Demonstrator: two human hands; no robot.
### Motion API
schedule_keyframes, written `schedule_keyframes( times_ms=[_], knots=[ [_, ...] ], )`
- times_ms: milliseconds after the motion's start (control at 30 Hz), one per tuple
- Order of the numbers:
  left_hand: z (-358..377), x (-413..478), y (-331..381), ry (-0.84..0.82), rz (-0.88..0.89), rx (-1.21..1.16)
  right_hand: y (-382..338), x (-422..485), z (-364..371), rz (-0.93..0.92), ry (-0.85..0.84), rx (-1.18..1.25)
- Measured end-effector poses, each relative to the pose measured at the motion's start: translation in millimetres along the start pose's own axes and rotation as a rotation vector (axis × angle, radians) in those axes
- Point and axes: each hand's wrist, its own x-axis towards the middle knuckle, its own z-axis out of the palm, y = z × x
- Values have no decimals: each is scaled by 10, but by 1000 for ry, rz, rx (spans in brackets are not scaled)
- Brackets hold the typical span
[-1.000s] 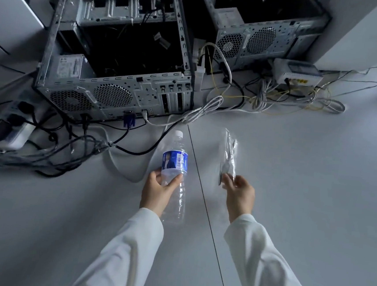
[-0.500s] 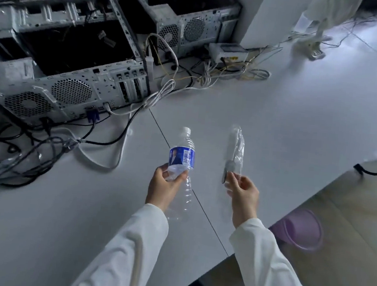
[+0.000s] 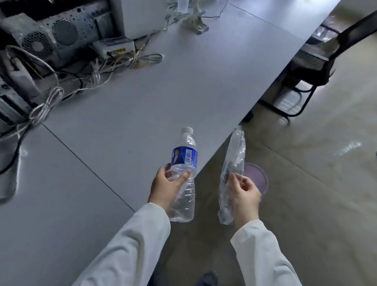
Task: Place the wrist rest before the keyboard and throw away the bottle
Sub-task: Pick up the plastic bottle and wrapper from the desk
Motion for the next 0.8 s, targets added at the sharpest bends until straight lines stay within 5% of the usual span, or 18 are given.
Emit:
schedule_keyframes(
  times_ms=[367,800],
  knots=[
    [2057,-163,98,-236,9,124,58,781,-1880,70,273,49],
    [2989,513,218,-332,-51,235,187,1610,-2335,190,378,97]
  ],
)
